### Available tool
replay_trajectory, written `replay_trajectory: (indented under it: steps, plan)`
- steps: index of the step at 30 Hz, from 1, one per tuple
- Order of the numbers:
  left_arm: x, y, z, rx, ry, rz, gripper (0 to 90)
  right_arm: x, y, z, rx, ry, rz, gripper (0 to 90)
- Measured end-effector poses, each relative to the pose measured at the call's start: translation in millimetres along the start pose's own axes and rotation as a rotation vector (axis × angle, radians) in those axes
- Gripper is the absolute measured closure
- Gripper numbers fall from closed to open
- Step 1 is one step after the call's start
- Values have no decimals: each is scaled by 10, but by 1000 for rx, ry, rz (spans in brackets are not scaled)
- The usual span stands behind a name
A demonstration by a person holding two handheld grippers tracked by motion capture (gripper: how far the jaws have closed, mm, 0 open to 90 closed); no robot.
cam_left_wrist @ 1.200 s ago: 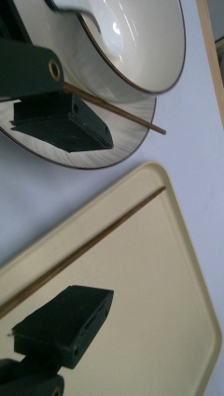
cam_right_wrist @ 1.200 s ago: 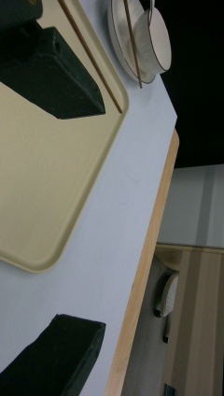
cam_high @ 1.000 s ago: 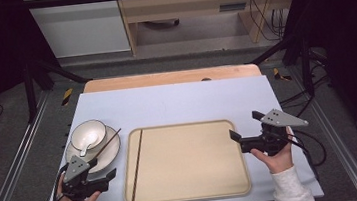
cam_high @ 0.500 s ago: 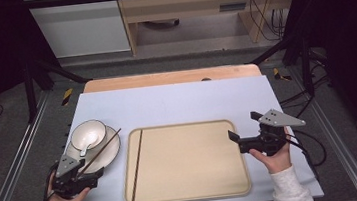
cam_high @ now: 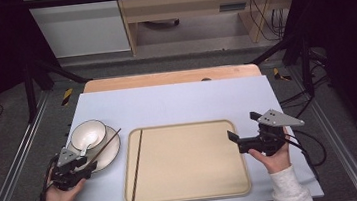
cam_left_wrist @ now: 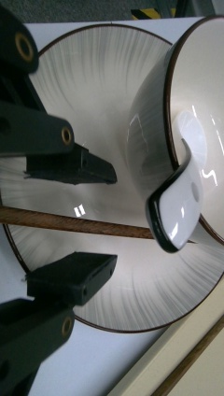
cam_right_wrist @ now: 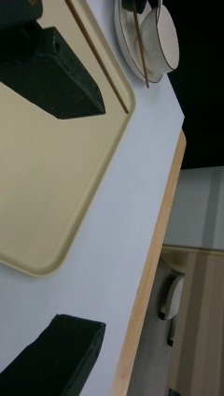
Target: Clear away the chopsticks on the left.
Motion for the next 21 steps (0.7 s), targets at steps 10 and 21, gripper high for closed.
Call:
replay_trajectory:
  steps: [10, 21]
  plan:
    - [4, 2, 29, 20, -30, -27, 757, 10, -6, -1, -6, 2, -3, 5]
    - [-3, 34, 91, 22, -43, -35, 834, 8, -5, 0, -6, 4, -4, 5]
Point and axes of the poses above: each handheld gripper's, and its own axes: x roughly forward along the jaws, y roughly out of its top, z roughly to its right, the point moved 4 cm from there along x, roughly forward along the jaws, and after that the axes turned 10 degrees about x, right-handed, at the moved point
